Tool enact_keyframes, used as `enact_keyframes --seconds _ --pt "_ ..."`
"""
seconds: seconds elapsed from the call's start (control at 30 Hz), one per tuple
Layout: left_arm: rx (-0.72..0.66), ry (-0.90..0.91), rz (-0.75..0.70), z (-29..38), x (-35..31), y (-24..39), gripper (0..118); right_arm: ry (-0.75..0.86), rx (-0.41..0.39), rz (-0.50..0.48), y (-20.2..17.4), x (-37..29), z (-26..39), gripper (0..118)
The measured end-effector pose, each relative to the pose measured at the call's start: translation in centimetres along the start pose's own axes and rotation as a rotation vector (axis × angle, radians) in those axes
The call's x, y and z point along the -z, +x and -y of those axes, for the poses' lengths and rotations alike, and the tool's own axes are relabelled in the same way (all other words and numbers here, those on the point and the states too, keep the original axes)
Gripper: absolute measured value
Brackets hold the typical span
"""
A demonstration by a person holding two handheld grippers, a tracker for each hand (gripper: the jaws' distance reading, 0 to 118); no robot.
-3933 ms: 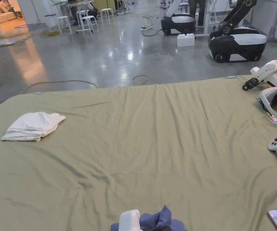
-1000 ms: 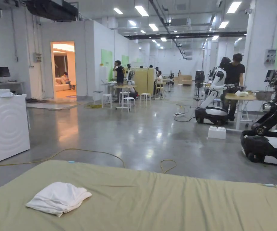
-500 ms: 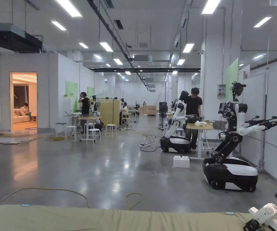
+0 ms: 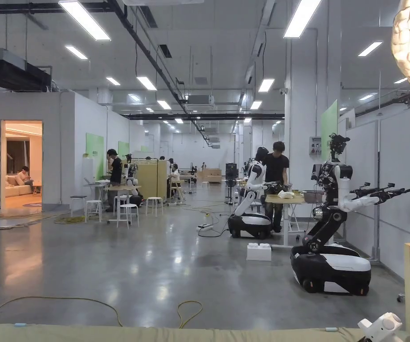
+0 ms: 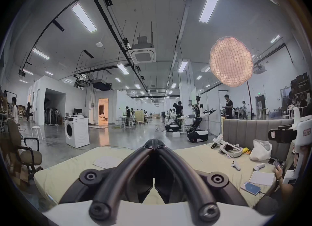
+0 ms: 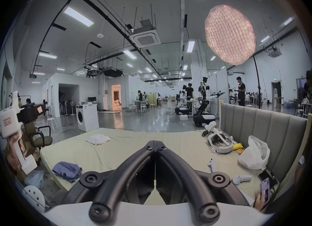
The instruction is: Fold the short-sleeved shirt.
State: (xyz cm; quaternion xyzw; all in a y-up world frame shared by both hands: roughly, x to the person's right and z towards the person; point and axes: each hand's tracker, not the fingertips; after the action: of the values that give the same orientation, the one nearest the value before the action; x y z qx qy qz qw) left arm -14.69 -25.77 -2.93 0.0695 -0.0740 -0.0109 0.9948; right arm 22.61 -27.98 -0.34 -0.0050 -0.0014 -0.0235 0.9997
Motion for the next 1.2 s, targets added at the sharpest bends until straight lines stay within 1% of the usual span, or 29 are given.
enact_keyframes --seconds 0.1,0.4,0.5,0.53,0.6,0.63,0.67,0.7,0.73,0.77,0.8,0.83,0.9,0.93,0.97,1.0,1.03,1.07,1.1,1.2 --pt "-0.009 -0.016 0.007 -0.3 0.0 -0.2 0 0.004 -0.014 0.010 -0.4 0.0 0.0 0" --pt "-0.009 -0.016 0.043 -0.8 0.4 0.1 0 0.020 0.004 0.005 -0.1 -0.1 -0.3 0" --pt "-0.020 -0.010 0.044 -0.9 0.4 0.1 6 0.027 0.017 -0.001 0.0 -0.2 -0.3 0" --pt "-0.024 -0.012 0.057 -0.9 0.3 -0.1 11 0.028 0.021 -0.002 0.0 -0.2 -0.3 0" --pt "-0.031 -0.015 0.084 -1.0 0.3 -0.2 11 0.034 0.026 -0.004 0.0 -0.2 -0.2 1" --pt "-0.035 -0.018 0.099 -1.0 0.3 -0.3 11 0.035 0.028 -0.005 0.0 -0.2 -0.2 5" --pt "-0.035 -0.018 0.109 -1.0 0.2 -0.2 13 0.037 0.029 -0.005 -0.1 -0.2 -0.2 16" --pt "-0.034 -0.014 0.114 -1.0 0.2 -0.2 20 0.039 0.030 -0.005 -0.1 -0.2 -0.3 38" --pt "-0.031 -0.007 0.121 -1.0 0.1 -0.1 36 0.043 0.030 -0.007 -0.1 -0.2 -0.3 72" --pt "-0.031 -0.002 0.125 -1.0 0.1 0.0 49 0.045 0.030 -0.005 -0.1 -0.3 -0.3 82" --pt "-0.031 -0.002 0.128 -1.2 0.1 0.2 62 0.050 0.023 0.008 -0.2 -0.3 -0.3 83" --pt "-0.032 -0.006 0.129 -1.3 0.2 0.4 62 0.069 0.017 0.021 -0.3 -0.4 -0.2 83" --pt "-0.026 -0.010 0.127 -1.4 0.2 0.6 69 0.082 0.014 0.024 -0.3 -0.6 -0.3 83" --pt "-0.014 -0.001 0.120 -1.3 0.1 0.8 70 0.085 0.016 0.022 -0.2 -0.6 -0.3 84" --pt "-0.001 0.006 0.115 -1.2 0.1 1.0 74 0.090 0.020 0.022 -0.2 -0.6 -0.3 89" --pt "0.009 0.007 0.111 -1.3 0.2 1.1 82 0.090 0.022 0.021 -0.2 -0.6 -0.3 98" --pt "0.016 0.006 0.110 -1.3 0.3 1.1 100 0.089 0.025 0.021 -0.2 -0.6 -0.2 112" --pt "0.024 0.007 0.109 -1.1 0.2 1.2 113 0.092 0.029 0.019 -0.1 -0.6 -0.1 118" --pt "0.026 0.010 0.107 -1.0 0.1 1.3 118 0.099 0.030 0.018 -0.2 -0.7 0.0 118" --pt "0.011 0.033 0.112 -1.0 0.0 1.1 118 0.099 0.033 0.015 -0.3 -0.8 0.1 118"
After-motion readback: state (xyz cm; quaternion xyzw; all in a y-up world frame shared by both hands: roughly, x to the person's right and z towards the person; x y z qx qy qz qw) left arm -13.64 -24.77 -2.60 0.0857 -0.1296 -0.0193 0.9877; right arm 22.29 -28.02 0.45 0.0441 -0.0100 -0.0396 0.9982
